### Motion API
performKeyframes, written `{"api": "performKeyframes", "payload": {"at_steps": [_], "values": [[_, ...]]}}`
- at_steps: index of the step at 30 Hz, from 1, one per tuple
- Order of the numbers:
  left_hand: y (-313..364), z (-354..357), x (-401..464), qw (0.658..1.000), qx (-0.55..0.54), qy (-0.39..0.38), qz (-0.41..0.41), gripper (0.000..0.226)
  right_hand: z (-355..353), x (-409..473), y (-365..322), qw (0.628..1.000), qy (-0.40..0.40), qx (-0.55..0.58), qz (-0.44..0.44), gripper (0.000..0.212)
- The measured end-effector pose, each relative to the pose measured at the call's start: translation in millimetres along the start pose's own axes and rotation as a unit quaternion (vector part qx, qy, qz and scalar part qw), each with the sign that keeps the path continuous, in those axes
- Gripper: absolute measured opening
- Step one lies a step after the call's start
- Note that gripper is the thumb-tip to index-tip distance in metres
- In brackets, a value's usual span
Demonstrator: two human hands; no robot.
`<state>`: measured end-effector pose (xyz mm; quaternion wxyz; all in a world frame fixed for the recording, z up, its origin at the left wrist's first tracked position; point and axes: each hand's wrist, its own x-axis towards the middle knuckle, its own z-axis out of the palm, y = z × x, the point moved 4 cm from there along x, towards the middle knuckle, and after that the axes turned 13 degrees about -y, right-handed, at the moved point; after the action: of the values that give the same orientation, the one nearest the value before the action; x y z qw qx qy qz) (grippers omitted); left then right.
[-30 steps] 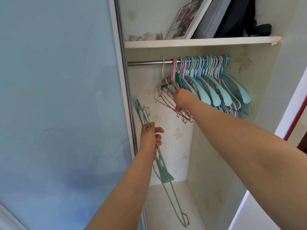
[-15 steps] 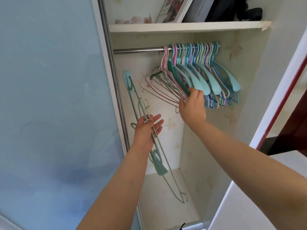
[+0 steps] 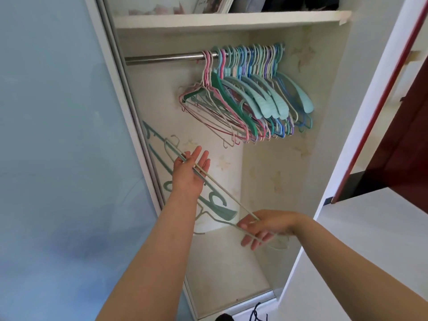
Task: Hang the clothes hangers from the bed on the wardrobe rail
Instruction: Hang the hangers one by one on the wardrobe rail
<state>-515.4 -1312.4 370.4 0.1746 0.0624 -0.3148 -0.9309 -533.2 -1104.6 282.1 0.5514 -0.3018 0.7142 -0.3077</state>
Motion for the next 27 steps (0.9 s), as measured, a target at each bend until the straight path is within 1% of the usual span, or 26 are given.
{"api": "performKeyframes", "payload": {"at_steps": [2,4,6,7,11,14,17,22,23,25,26,27], "values": [[-4,-1,1,1.000,0.020,0.003,-0.011,0.013,-1,-5,9,1.000,0.024,0.004,0.008,0.049],[-8,-5,1,0.996,0.078,0.007,-0.031,0.017,-2,-8,19,0.999,0.037,0.010,0.009,0.040],[-11,-10,2,0.988,0.147,0.013,-0.048,0.020,0,-10,29,0.999,0.024,0.030,0.006,0.029],[-11,-14,3,0.983,0.177,0.024,-0.051,0.021,2,-11,34,0.999,0.016,0.043,0.003,0.028],[-13,-19,5,0.956,0.282,0.065,-0.042,0.029,8,-12,46,0.995,0.005,0.099,-0.003,0.032],[-19,-18,3,0.943,0.323,0.069,-0.045,0.025,9,-10,52,0.992,0.013,0.124,-0.004,0.041],[-21,-15,0,0.946,0.316,0.058,-0.052,0.022,9,-7,58,0.986,0.028,0.161,-0.027,0.044],[-24,-21,-3,0.960,0.269,0.055,-0.052,0.030,12,-1,63,0.978,0.087,0.185,-0.047,0.053],[-27,-22,-4,0.967,0.245,0.051,-0.055,0.035,13,1,63,0.976,0.099,0.187,-0.047,0.056],[-32,-24,-5,0.981,0.177,0.028,-0.068,0.066,14,5,63,0.968,0.131,0.209,-0.044,0.062],[-33,-25,-6,0.985,0.157,0.016,-0.076,0.078,15,6,63,0.963,0.145,0.223,-0.043,0.065],[-33,-26,-6,0.984,0.159,0.010,-0.085,0.082,16,8,63,0.961,0.153,0.227,-0.040,0.067]]}}
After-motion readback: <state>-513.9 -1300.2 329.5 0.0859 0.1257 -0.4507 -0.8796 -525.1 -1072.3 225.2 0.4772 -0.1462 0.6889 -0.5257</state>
